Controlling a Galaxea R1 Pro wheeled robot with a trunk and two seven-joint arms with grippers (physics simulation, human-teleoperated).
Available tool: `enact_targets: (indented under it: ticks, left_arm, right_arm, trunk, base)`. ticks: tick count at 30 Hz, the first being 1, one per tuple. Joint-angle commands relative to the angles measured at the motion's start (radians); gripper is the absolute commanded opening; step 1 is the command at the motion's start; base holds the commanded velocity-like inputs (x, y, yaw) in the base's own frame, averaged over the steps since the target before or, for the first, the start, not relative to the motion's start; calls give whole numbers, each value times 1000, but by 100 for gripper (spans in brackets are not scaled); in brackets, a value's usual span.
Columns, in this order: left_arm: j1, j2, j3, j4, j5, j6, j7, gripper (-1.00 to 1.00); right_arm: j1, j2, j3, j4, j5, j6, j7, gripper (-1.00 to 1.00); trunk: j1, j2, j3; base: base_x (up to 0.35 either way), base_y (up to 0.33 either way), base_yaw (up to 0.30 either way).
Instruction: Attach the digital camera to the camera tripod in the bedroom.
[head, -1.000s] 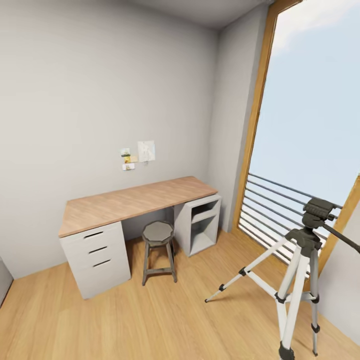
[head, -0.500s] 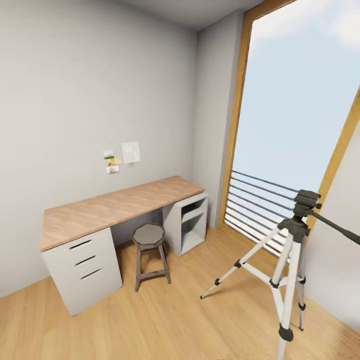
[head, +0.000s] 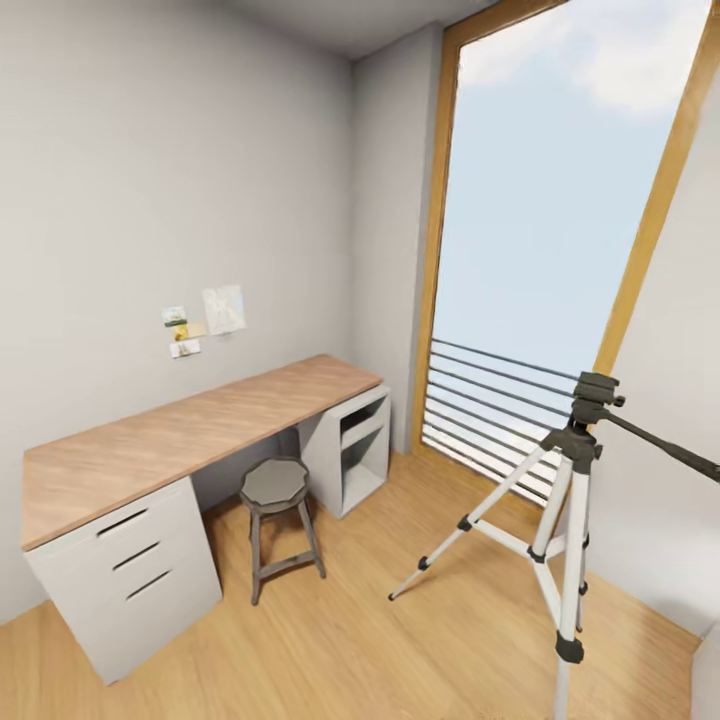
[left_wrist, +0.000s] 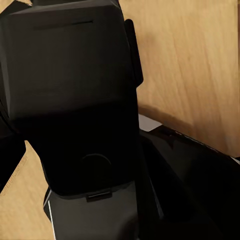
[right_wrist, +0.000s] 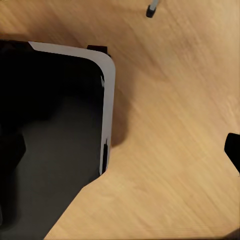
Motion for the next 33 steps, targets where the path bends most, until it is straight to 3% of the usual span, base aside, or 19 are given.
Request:
enact_targets:
  ticks: [1, 33]
  left_arm:
    - [0, 0, -9, 0, 7, -2, -1, -100]
    - [0, 5, -7, -1, 19, -1, 1, -100]
  right_arm:
    - [-1, 0, -9, 3, 10, -6, 2, 100]
    - [-1, 0, -10, 3, 10, -6, 2, 100]
  trunk:
    - [0, -1, 0]
    - [0, -1, 0]
  base:
    - [29, 48, -285]
    - [3, 5, -285]
